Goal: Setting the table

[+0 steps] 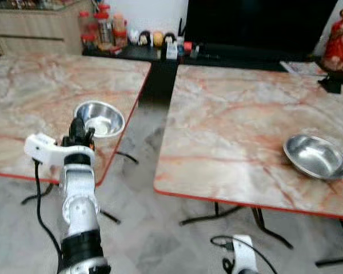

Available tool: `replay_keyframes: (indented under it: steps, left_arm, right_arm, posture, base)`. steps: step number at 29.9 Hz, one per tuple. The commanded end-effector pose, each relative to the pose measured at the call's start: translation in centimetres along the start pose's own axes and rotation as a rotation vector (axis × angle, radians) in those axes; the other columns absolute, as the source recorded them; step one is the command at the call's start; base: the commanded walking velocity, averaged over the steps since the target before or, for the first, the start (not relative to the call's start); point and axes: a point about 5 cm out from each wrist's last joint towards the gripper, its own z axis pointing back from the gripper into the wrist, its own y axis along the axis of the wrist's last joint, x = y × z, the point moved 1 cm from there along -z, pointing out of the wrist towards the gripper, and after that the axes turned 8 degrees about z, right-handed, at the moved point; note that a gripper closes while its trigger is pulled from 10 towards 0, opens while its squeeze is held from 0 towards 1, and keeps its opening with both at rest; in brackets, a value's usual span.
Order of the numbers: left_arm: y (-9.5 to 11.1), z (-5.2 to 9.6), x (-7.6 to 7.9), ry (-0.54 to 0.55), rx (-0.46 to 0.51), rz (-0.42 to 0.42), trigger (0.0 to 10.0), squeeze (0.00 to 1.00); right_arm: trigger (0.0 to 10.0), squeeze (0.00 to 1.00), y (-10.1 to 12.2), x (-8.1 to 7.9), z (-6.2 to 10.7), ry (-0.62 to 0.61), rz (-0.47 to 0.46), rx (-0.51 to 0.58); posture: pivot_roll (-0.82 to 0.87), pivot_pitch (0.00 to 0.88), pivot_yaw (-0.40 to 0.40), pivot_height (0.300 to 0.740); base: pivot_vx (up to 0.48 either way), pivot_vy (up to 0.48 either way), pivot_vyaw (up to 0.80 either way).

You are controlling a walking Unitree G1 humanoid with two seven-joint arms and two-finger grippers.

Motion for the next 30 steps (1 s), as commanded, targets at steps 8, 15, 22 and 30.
replay_keyframes:
  steps: [8,15,22,30]
  left_arm:
    - [-2.9,0.5,1.3,-0.021,-0.068,0.119,10.0,0.00]
    - [-2.8,0.7,1.1,-0.015,-0.070,0.111,10.0,0.00]
    - [-1.8,0.9,0.7,-0.025,-0.061,0.035,10.0,0.00]
    - [-1.6,1.5,0.1,-0.010,-0.071,0.004,10.0,0.00]
  right_arm:
    - [10.0,0.00,0.1,1.0,0.1,-0.023,-0.013,0.012]
    - [10.0,0.00,0.2,1.1,0.1,-0.024,-0.016,0.018]
    - [10.0,0.00,0.3,1.1,0.1,-0.024,-0.009,0.020]
    - [10.0,0.00,0.3,1.3,0.1,-0.029,-0.007,0.023]
  posture:
    - [0.05,0.000,-0.026,0.732]
    - [0.05,0.000,-0.027,0.732]
    - [0.05,0.000,-0.032,0.732]
    - [0.05,0.000,-0.036,0.732]
  base:
    - [0.000,-0.425,0.00]
    - [0.000,-0.423,0.00]
    - [0.000,-0.422,0.00]
    - [0.000,-0.417,0.00]
